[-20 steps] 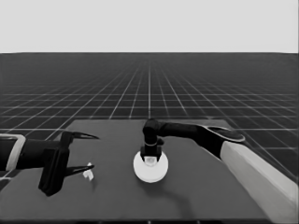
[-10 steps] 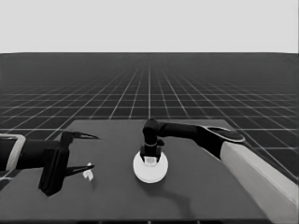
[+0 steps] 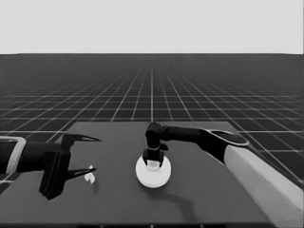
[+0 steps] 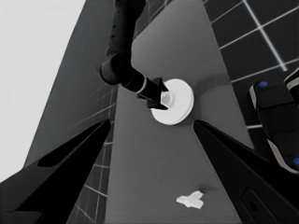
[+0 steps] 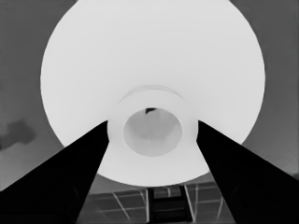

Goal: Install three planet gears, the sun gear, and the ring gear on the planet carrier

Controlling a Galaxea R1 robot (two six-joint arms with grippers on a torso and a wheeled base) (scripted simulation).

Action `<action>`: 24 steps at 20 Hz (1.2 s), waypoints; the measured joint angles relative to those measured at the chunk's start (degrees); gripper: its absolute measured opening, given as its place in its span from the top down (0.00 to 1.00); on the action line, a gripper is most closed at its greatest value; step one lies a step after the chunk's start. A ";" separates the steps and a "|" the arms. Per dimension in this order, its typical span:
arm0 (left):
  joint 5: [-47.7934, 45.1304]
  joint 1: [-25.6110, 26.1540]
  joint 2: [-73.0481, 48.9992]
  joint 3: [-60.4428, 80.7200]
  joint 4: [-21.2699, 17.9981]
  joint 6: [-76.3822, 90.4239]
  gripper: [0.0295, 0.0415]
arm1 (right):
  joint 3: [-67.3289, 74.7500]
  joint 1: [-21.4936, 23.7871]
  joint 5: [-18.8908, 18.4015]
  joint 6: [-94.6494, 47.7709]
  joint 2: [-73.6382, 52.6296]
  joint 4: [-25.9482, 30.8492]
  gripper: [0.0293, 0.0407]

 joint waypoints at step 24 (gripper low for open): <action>0.00 0.00 0.00 0.00 0.00 0.00 0.25 | 0.00 0.00 0.00 12.00 0.00 0.00 0.51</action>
